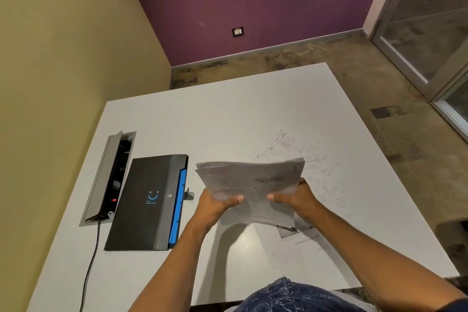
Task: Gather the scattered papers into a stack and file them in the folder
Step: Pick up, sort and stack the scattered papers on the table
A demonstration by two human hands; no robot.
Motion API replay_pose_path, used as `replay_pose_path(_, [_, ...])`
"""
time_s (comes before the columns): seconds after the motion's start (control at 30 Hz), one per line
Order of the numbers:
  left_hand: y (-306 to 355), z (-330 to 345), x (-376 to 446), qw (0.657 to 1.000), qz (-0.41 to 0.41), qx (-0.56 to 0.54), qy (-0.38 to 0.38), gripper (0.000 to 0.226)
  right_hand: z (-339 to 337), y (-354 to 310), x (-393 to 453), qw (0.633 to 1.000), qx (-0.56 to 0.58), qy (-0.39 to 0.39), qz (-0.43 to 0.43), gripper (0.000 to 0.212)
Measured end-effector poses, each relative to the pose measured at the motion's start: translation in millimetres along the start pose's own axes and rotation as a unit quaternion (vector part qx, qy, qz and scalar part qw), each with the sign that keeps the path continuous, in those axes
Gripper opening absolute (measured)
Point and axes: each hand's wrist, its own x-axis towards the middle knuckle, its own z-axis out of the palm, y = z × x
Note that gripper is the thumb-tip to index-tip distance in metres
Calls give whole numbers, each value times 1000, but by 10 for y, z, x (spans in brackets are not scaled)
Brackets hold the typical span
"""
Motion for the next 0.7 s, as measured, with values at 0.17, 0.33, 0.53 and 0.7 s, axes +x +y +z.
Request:
replay_pose_path(0.17, [-55, 16, -30, 1000, -23, 0, 10, 59, -70, 103, 20, 999, -22, 0, 32, 66])
replay_pose_path(0.33, [-110, 67, -10, 999, -38, 21, 0, 55, -105, 161, -4, 1000, -19, 1, 12, 44])
replay_pose_path(0.53, [2, 157, 66, 997, -32, 66, 15, 37, 8, 160, 39, 999, -16, 29, 18, 42])
replay_pose_path(0.7, [-59, 79, 108, 994, -78, 66, 47, 28, -30, 47, 35, 1000, -9, -6, 15, 39])
